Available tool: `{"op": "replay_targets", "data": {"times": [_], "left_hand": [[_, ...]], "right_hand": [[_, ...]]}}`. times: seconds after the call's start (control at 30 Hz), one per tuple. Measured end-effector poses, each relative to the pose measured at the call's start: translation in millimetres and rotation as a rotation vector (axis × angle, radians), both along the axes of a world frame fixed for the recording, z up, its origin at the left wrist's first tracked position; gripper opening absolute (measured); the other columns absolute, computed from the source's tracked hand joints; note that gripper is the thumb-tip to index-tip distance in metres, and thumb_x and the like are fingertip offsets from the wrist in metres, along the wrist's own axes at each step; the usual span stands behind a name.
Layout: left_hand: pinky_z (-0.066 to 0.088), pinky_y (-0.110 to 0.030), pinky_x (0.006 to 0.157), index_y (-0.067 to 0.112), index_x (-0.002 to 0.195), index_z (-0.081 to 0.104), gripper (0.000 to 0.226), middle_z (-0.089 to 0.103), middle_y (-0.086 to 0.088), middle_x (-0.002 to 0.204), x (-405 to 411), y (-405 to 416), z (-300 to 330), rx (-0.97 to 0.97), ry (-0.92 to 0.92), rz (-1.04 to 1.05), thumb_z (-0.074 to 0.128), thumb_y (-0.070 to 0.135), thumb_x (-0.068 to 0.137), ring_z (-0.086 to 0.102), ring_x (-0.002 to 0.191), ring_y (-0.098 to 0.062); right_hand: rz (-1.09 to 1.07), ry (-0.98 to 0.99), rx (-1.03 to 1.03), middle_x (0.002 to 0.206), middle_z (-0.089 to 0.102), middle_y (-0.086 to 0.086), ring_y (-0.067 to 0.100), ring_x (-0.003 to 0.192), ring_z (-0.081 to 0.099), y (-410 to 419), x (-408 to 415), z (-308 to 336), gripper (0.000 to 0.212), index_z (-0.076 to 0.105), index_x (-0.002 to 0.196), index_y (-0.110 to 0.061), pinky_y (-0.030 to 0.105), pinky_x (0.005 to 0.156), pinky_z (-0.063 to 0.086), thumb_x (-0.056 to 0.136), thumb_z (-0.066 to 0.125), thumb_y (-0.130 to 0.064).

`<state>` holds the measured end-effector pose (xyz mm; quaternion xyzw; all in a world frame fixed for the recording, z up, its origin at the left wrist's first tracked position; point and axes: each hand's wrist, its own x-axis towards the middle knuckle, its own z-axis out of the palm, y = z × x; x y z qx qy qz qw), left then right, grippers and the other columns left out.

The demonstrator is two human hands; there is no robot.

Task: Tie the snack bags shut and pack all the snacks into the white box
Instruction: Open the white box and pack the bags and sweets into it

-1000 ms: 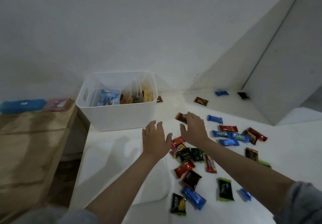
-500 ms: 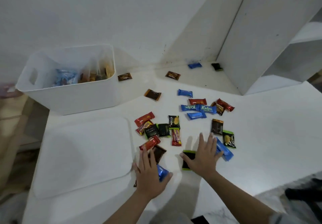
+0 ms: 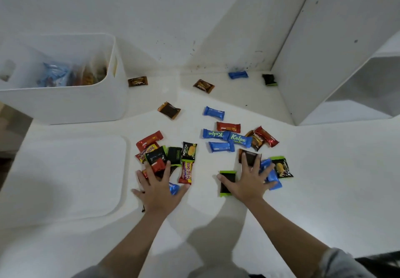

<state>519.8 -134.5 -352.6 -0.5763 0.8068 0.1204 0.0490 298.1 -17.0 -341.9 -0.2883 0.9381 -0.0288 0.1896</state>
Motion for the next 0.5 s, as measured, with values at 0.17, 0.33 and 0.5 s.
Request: {"op": "replay_targets", "data": {"times": [0.17,0.33,0.5], "left_hand": [[0.042,-0.060,0.085,0.030,0.119,0.059,0.063,0.048,-0.020,0.133,-12.8,4.6,-5.4,-0.173,0.045,-0.083,0.044,0.071,0.074,0.047,0.113,-0.044],[0.047,-0.044,0.075,0.020,0.095,0.066,0.037,0.059,-0.016,0.109,-16.9,15.8,-7.2,-0.279,0.162,-0.111,0.051,0.048,0.078,0.055,0.092,-0.038],[0.048,-0.034,0.054,0.015,0.087,0.065,0.032,0.060,-0.014,0.089,-17.3,12.0,-6.3,-0.290,0.189,-0.161,0.048,0.039,0.077,0.053,0.076,-0.033]], "right_hand": [[0.166,0.104,-0.147,0.148,0.037,0.009,0.042,0.140,0.018,-8.0,-24.5,-6.0,0.068,0.046,0.134,-0.040,0.074,0.101,0.015,0.073,0.045,-0.071],[0.297,0.225,-0.310,0.106,0.060,0.006,0.034,0.100,0.057,-2.0,-19.4,-6.6,0.036,0.066,0.103,-0.031,0.057,0.089,0.041,0.081,0.044,-0.050],[0.404,0.131,-0.261,0.132,0.051,0.007,0.039,0.128,0.042,16.6,-7.5,-13.8,0.068,0.056,0.119,-0.037,0.069,0.096,0.030,0.072,0.039,-0.082]]}}
